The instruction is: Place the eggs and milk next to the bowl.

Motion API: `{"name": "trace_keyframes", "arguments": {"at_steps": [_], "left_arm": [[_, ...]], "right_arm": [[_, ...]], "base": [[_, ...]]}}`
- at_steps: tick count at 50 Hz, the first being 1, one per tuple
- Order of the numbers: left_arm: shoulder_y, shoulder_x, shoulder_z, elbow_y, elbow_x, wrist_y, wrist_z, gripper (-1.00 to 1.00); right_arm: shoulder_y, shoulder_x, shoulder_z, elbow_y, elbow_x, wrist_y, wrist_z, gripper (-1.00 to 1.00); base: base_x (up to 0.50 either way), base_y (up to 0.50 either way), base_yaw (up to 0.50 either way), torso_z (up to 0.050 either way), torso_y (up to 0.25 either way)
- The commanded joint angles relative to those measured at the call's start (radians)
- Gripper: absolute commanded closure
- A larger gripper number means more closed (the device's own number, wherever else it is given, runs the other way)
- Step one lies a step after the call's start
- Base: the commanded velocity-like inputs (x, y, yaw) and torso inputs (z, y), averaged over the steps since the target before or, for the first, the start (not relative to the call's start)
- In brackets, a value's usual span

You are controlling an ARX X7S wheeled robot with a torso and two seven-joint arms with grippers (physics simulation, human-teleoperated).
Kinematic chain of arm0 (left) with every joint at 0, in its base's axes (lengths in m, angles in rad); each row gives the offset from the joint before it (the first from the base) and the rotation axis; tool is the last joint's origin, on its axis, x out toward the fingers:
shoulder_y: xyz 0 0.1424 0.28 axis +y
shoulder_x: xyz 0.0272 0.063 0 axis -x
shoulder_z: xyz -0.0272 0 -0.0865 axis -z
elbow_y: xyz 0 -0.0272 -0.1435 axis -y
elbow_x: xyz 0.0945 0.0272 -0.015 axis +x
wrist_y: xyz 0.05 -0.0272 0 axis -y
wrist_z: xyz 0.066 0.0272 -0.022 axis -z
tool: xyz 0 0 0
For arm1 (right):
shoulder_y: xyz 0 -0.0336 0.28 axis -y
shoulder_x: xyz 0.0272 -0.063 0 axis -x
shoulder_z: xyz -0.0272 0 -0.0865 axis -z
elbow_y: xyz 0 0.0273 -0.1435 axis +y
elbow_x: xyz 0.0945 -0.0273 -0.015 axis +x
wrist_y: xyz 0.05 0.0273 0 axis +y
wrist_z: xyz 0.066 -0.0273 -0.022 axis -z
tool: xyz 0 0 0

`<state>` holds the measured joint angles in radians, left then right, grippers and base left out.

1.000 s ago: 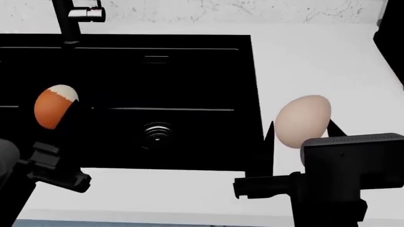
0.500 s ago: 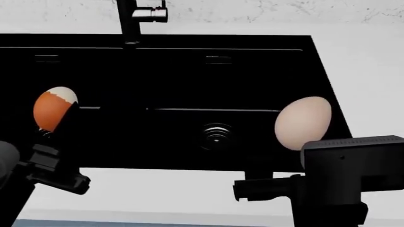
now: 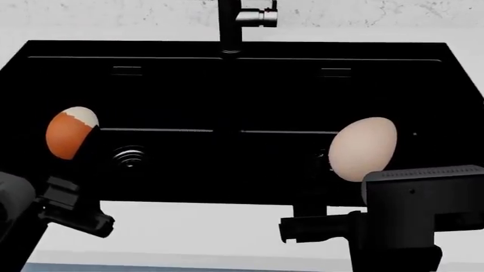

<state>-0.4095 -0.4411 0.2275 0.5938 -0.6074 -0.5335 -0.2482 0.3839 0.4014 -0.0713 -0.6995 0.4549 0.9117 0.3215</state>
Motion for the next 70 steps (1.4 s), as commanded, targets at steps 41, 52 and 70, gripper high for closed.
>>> {"name": "trace_keyframes", "arguments": {"at_steps": [41,52,70], "left_arm": [[0.013,-0.016,0.013,-0.005,-0.009,0.035,-0.009,1.0],[0.013,-0.015,0.016,-0.013,-0.008,0.041,-0.008,1.0],[0.015,-0.023,0.015,-0.006,-0.013,0.04,-0.013,1.0]], "right_arm": [[-0.004,0.007,-0.01,0.001,-0.01,-0.009,-0.009,1.0],[-0.006,0.011,-0.006,-0.002,-0.006,-0.008,-0.006,1.0],[0.0,0.011,-0.014,-0.002,0.001,-0.004,0.0,1.0]], "base": [[0.0,0.5,0.0,0.0,0.0],[0.0,0.5,0.0,0.0,0.0],[0.0,0.5,0.0,0.0,0.0]]}}
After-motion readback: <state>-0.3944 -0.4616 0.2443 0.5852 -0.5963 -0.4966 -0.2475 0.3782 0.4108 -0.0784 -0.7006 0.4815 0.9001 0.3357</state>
